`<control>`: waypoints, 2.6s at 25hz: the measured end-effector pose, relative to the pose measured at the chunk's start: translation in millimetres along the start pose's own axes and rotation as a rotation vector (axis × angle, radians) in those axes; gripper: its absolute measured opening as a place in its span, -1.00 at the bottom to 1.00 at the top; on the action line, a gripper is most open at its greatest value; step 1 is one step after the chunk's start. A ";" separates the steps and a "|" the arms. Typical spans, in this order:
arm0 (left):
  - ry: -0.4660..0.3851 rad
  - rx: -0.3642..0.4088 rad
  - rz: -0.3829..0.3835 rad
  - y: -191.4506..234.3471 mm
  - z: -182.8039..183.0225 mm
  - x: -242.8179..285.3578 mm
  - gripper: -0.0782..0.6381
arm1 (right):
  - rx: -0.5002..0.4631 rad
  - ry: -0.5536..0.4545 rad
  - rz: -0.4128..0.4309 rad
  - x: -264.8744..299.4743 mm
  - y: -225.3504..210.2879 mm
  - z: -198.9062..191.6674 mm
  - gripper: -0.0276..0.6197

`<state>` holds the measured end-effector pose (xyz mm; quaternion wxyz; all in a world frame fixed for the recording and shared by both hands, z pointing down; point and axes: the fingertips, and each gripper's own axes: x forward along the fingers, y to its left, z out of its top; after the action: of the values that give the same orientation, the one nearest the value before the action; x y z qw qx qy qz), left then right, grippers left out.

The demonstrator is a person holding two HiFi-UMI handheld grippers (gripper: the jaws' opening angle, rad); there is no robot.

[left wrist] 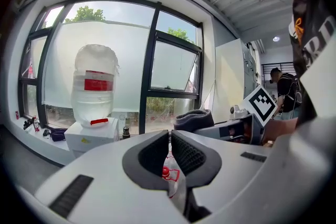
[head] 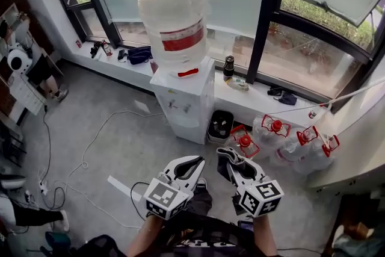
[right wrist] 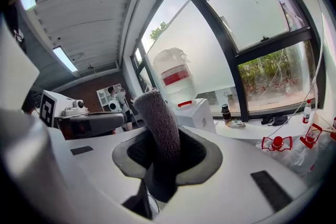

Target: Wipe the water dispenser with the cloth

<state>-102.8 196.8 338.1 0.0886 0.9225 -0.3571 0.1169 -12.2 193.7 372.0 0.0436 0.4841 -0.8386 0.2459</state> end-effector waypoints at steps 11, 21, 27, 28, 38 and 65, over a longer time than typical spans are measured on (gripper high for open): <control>-0.005 0.041 -0.023 110.0 28.8 61.9 -0.72 | -0.020 0.007 -0.036 110.5 -28.4 55.7 -0.59; 0.004 0.006 -0.045 163.7 27.7 88.0 -0.72 | -0.012 0.033 -0.046 166.6 -43.1 65.7 -0.59; 0.011 -0.021 -0.011 176.9 30.5 96.1 -0.72 | -0.014 0.066 -0.031 184.3 -54.9 62.6 -0.59; 0.012 -0.024 -0.016 176.5 27.7 97.8 -0.72 | -0.016 0.072 -0.029 186.4 -57.7 62.0 -0.59; 0.009 -0.079 0.114 189.6 23.6 127.3 -0.72 | -0.076 0.168 0.077 228.2 -107.1 62.5 -0.59; 0.104 -0.149 0.359 216.3 20.9 225.9 -0.72 | -0.256 0.413 0.373 386.6 -201.0 -3.9 -0.59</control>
<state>-84.5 -110.3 398.4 0.1529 0.8276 -0.5183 0.1517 -49.3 -192.6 570.2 0.2278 0.2521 -0.9106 0.2353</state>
